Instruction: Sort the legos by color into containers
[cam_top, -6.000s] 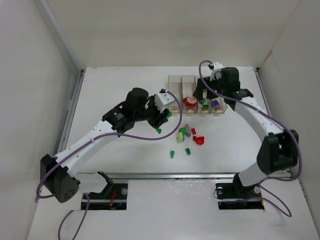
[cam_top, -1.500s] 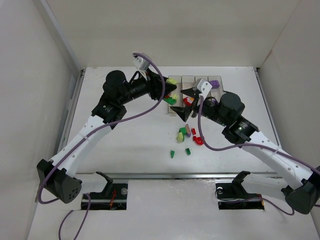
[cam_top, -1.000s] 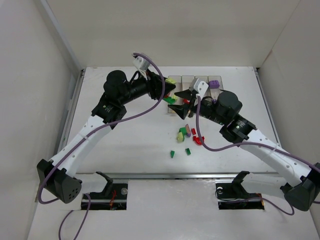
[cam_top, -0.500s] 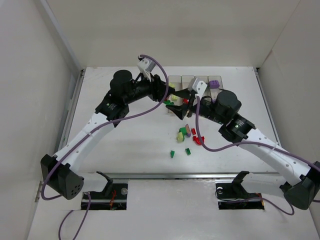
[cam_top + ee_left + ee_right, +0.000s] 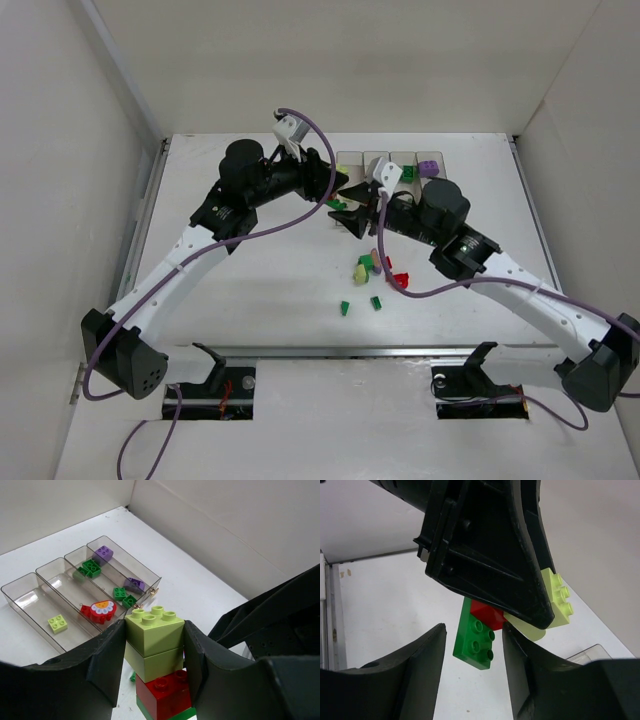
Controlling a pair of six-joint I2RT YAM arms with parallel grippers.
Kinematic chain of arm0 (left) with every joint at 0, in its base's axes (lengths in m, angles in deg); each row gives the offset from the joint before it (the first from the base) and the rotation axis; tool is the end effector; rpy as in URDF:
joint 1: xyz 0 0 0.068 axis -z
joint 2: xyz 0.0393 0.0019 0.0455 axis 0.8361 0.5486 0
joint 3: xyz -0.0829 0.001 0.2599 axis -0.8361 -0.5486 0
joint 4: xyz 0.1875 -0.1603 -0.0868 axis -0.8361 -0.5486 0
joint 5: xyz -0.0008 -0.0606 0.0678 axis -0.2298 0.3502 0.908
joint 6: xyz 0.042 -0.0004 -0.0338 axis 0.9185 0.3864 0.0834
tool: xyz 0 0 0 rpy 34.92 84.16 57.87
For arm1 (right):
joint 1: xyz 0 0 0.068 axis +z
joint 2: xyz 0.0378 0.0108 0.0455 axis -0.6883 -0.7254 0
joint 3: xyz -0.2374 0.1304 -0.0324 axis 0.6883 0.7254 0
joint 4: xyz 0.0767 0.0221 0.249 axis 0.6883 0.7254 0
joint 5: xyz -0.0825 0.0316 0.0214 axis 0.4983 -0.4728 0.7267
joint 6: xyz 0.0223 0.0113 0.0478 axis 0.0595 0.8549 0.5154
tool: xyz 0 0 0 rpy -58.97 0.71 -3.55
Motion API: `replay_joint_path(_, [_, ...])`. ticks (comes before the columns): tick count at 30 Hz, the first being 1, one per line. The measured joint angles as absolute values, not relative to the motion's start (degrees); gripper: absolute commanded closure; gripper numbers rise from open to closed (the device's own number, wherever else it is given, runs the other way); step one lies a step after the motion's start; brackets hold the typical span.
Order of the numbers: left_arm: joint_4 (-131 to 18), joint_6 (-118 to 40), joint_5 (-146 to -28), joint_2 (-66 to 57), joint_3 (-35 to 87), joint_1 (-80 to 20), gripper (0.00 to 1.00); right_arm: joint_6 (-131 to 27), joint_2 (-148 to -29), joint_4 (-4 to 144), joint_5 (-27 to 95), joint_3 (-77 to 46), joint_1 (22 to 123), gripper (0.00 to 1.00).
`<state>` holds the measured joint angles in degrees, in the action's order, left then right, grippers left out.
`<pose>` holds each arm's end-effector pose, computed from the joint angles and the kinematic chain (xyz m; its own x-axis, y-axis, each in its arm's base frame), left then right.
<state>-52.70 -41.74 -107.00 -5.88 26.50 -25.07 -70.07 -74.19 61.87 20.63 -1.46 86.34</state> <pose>0.2455 -0.1712 0.4290 -0.1465 -0.1606 -0.9761 0.8562 0.4736 -0.2064 0.1927 0.1959 0.3958 0.1998 -0.0632 -0.9778 -0.8733 0.4410 -0.2070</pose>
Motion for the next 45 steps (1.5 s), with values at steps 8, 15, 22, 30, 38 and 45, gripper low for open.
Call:
replay_joint_path(8, [-53.31,-41.81,-106.56,-5.8,26.5,-25.5,1.0,-70.62,-76.14,61.87,20.81,-1.48,86.34,0.8])
replay_joint_path(15, [-53.22,-41.87,-106.59,-5.8,26.54,-26.12,1.0,-70.64,-76.14,62.14,20.83,-1.48,86.34,1.0])
replay_joint_path(22, [-53.2,-41.24,-105.8,-5.64,26.54,-28.32,1.0,-70.64,-75.53,62.38,20.83,-0.8,86.34,1.0])
replay_joint_path(30, [-53.12,-38.13,-104.12,-5.27,26.54,-28.48,1.0,-70.62,-75.35,63.78,23.87,0.95,86.34,1.0])
replay_joint_path(38, [-52.26,-36.69,-109.58,-5.27,26.48,-30.03,1.0,-68.8,-75.35,66.11,30.95,4.82,85.12,1.0])
replay_joint_path(45, [-38.73,-44.91,-137.14,-4.22,23.7,-32.76,1.0,-64.15,-75.16,66.7,31.54,6.72,77.43,1.0])
